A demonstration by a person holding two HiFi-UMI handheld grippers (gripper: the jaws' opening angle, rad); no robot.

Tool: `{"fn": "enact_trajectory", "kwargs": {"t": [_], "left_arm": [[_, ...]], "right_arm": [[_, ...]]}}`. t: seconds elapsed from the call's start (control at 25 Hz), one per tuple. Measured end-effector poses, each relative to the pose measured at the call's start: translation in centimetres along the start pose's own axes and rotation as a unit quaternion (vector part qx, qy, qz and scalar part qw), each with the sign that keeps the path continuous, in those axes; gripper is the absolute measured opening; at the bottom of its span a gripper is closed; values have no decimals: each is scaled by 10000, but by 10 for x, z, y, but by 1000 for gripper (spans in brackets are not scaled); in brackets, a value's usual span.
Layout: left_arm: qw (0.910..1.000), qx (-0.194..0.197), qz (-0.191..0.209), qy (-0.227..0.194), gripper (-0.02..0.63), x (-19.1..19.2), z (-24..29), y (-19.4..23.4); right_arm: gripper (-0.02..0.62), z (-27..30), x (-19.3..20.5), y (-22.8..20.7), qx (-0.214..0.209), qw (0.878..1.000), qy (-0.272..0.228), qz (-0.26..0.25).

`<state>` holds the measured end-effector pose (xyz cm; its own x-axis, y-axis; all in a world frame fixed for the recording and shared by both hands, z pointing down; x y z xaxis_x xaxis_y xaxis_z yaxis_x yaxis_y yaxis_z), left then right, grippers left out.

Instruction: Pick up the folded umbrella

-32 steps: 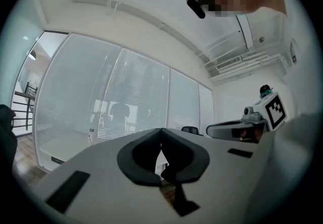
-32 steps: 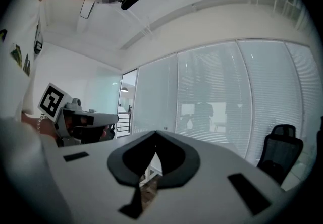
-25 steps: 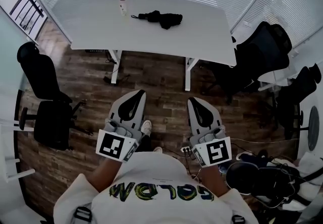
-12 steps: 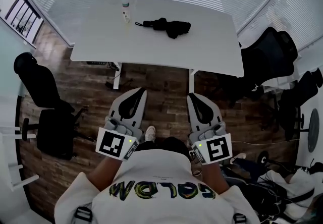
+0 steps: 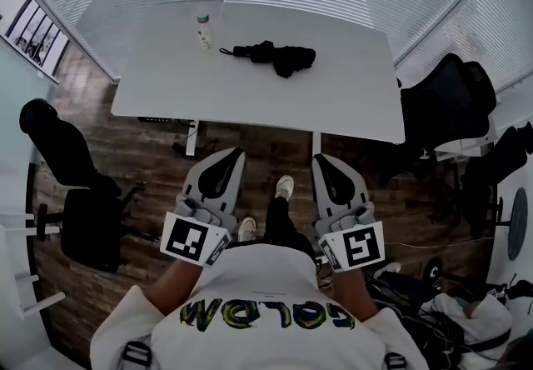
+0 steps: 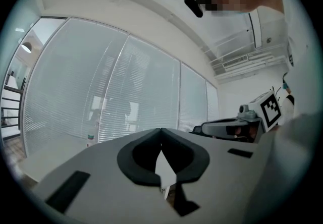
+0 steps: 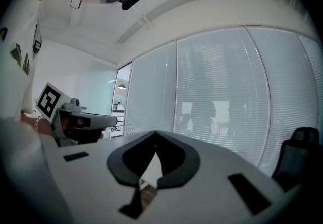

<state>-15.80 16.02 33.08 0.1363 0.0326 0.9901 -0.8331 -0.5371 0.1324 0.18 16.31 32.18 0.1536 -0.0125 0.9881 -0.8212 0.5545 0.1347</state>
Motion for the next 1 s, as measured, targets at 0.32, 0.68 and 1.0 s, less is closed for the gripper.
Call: {"fn": "enact_trajectory", "kwargs": {"t": [0.32,0.68,1.0], "left_arm": [[9999,-40,126,-58,11,-2,109,13],[9998,9,202,11,11,-1,244,13],[9995,1,306,-23,11,0,331,15]], "right_arm": [[12,56,8,-96,-13,10000,-95,27],[12,112,15,-221,6,9999,-92,70],[12,151,23,-296,-76,9999,-120,78]]}}
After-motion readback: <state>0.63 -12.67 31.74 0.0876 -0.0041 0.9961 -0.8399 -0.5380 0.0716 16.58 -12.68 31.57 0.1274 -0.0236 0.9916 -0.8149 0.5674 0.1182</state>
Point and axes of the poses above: the fingertips, and each gripper's own axes: z forward along the fingers, y to its left, x out of its underside, the point moved 3 cm from there along -z, backward along the fingers, and after that the axes turned 1 degree about -z, right-handed, at the moved point
